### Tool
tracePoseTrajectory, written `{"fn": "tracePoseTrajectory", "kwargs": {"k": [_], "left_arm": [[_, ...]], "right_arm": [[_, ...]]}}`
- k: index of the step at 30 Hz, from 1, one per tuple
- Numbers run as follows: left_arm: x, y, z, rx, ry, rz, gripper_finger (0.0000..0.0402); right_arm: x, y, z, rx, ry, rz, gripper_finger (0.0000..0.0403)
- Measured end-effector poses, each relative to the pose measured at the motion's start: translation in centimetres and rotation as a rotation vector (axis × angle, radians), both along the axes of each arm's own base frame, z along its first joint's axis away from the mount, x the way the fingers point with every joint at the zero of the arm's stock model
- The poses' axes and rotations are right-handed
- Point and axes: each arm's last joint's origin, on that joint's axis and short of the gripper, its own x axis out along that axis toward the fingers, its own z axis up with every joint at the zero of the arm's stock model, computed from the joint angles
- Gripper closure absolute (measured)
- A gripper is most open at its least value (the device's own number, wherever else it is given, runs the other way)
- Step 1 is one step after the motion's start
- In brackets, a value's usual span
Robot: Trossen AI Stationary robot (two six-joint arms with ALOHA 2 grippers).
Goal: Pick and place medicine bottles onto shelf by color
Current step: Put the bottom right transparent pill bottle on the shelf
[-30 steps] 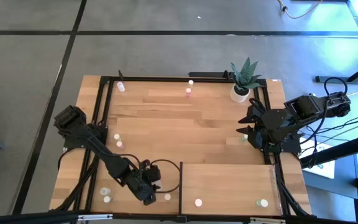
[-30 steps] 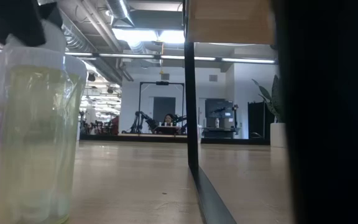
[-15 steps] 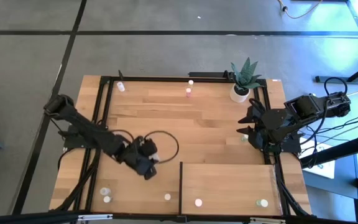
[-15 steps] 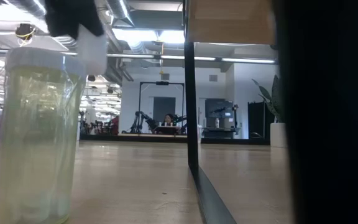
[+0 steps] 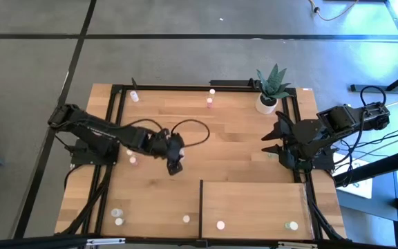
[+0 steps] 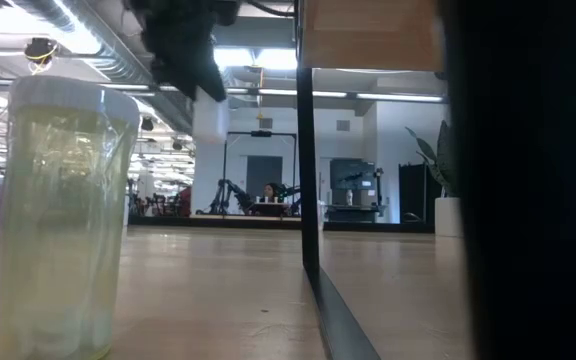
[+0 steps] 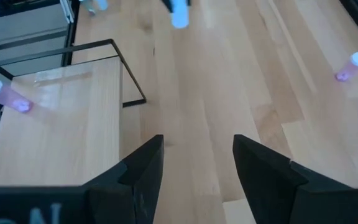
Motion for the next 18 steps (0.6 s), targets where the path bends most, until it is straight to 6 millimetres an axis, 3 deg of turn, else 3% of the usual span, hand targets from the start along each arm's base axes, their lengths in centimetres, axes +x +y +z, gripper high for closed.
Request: {"fn": "tracePoseTrajectory", "kwargs": {"k": [8, 15, 18], "left_arm": [[1.6, 3.4, 1.0, -0.029, -0.133, 0.016, 0.0276], [3.5, 4.9, 1.8, 0.021, -0.295, -0.025, 0.0276], [4.4, 5.1, 1.0, 0.005, -0.302, -0.039, 0.0276]], "right_arm": [[0.0, -0.1, 0.0, -0.02, -0.007, -0.025, 0.0208], [0.0, -0.1, 0.0, -0.023, -0.009, -0.028, 0.0208], [0.0, -0.2, 0.0, -0.039, -0.013, -0.045, 0.0208]]}}
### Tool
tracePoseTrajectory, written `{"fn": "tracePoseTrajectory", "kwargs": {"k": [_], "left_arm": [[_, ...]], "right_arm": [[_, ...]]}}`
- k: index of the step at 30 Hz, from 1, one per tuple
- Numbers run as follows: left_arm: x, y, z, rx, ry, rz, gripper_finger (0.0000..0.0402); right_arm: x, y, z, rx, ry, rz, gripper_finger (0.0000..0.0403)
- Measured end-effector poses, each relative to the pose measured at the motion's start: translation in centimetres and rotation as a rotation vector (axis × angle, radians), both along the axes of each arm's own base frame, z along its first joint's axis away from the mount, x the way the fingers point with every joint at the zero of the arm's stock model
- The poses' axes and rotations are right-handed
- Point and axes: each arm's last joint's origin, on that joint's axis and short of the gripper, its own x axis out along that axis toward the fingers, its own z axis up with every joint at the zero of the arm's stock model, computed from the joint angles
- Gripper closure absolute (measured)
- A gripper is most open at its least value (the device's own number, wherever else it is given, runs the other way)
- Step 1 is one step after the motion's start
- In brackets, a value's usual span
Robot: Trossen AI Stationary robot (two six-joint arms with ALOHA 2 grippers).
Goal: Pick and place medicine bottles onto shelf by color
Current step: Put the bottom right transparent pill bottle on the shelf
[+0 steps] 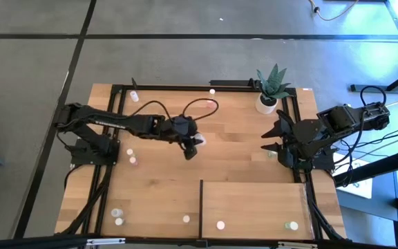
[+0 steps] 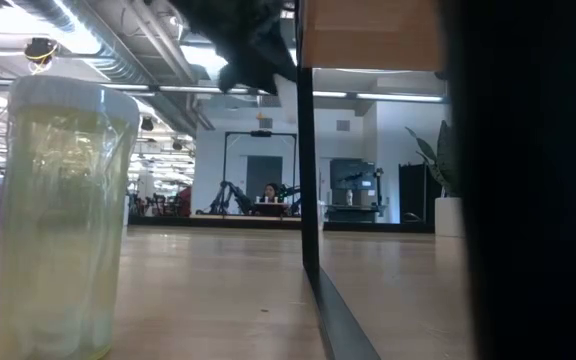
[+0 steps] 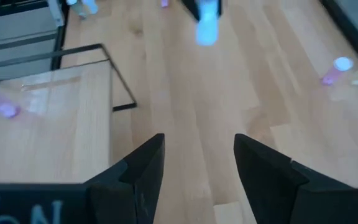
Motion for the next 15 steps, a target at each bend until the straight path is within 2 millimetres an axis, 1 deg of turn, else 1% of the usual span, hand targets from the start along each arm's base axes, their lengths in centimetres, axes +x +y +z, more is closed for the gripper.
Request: {"fn": "tracePoseTrajectory", "kwargs": {"k": [8, 15], "left_arm": [[1.9, 0.8, -3.7, -0.031, 0.099, -0.03, 0.0276], [2.6, 1.2, -6.2, -0.04, 0.188, -0.061, 0.0276]], "right_arm": [[0.0, -0.1, 0.0, -0.018, -0.002, -0.02, 0.0208], [0.0, -0.1, 0.0, -0.023, -0.001, -0.017, 0.0208]]}}
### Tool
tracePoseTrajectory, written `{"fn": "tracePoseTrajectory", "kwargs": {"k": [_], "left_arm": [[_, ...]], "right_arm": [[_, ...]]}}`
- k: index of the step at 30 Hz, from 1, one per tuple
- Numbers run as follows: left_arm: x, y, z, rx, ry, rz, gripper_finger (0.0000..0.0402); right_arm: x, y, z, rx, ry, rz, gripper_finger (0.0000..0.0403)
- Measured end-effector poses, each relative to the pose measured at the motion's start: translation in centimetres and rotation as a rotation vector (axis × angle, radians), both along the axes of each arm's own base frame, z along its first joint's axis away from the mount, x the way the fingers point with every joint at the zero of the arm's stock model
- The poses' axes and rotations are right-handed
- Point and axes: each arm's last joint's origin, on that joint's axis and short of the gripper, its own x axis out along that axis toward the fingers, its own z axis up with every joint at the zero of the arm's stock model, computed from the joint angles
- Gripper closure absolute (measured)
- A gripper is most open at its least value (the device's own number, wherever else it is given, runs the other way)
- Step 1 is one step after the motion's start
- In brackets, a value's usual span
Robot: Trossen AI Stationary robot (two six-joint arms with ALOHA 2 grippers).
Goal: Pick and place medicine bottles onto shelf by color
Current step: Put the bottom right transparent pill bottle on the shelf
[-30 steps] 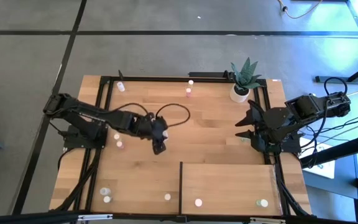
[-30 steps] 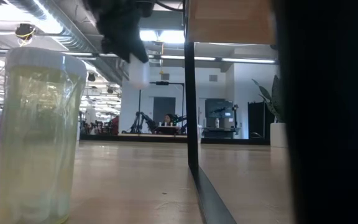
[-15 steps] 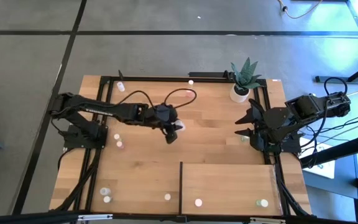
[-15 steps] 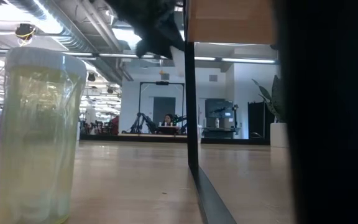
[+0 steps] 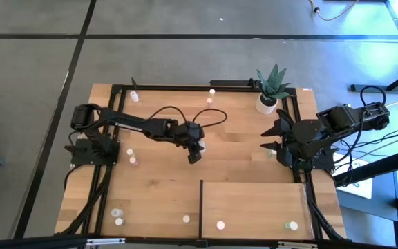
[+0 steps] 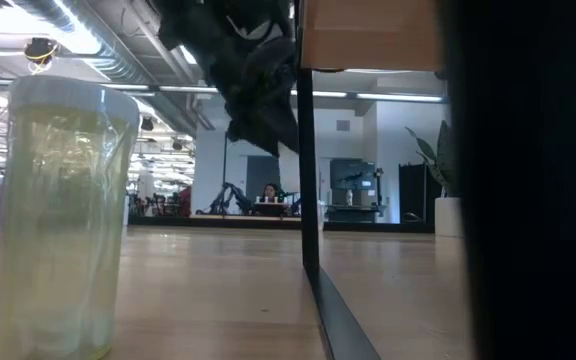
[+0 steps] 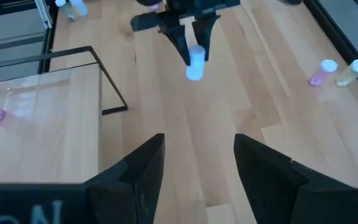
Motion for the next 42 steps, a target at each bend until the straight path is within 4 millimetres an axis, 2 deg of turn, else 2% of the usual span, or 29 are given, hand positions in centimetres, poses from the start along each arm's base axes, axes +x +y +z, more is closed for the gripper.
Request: {"fn": "tracePoseTrajectory", "kwargs": {"k": [8, 17, 30, 42], "left_arm": [[0.4, 0.2, -1.2, 0.028, 0.033, 0.024, 0.0276], [1.0, 0.4, -3.6, 0.04, 0.097, 0.045, 0.0276], [1.1, 0.5, -3.8, 0.042, 0.102, 0.057, 0.0276], [1.1, 0.5, -4.0, 0.037, 0.108, 0.077, 0.0276]], "right_arm": [[0.1, 0.0, 0.0, -0.001, -0.005, 0.001, 0.0208], [0.9, 0.3, -0.4, -0.052, 0.027, 0.038, 0.0208], [1.0, 0.4, -0.5, -0.051, 0.033, 0.037, 0.0208], [1.4, 0.4, -0.6, -0.13, 0.037, 0.025, 0.0208]]}}
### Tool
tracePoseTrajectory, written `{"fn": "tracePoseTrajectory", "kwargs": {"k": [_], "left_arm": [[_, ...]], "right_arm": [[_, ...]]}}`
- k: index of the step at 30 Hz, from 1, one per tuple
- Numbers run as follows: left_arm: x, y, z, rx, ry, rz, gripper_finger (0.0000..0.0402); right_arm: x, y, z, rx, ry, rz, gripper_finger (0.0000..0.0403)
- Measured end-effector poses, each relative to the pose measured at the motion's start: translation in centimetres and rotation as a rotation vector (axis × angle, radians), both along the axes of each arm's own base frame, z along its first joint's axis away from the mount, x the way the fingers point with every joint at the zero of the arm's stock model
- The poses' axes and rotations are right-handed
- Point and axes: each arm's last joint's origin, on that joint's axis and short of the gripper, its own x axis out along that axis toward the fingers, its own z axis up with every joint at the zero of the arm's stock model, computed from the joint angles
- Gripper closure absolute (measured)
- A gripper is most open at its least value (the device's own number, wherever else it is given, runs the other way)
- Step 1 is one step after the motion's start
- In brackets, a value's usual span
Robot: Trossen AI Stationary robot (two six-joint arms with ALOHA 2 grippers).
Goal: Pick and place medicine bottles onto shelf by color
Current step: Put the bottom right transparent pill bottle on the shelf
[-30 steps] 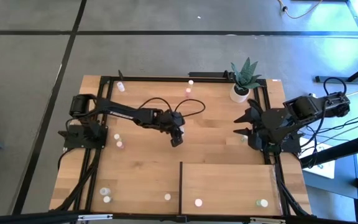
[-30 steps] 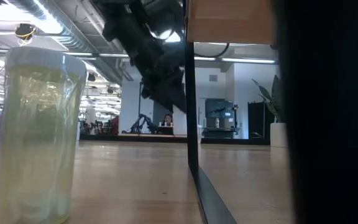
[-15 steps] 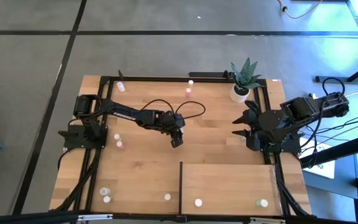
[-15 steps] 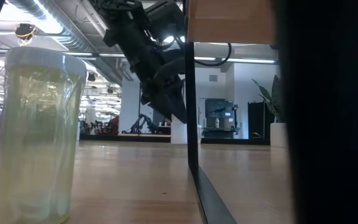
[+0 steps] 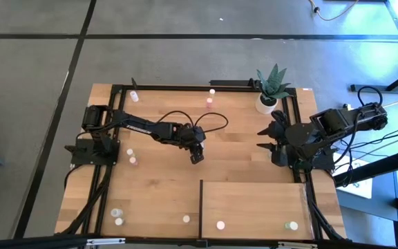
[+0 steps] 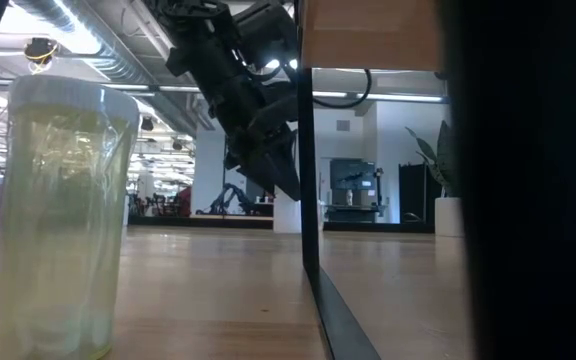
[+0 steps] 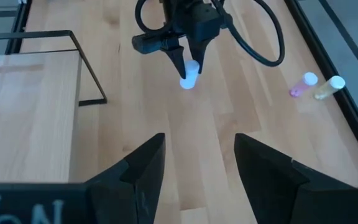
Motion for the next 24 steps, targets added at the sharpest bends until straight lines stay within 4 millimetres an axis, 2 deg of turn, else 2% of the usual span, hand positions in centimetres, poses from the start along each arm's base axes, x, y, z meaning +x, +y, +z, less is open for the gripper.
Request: {"fn": "tracePoseTrajectory", "kwargs": {"k": [24], "left_arm": [[-0.12, -0.52, -0.1, -0.018, 0.014, 0.01, 0.0276]], "right_arm": [[-0.01, 0.0, 0.01, 0.001, 0.0, 0.001, 0.0208]]}}
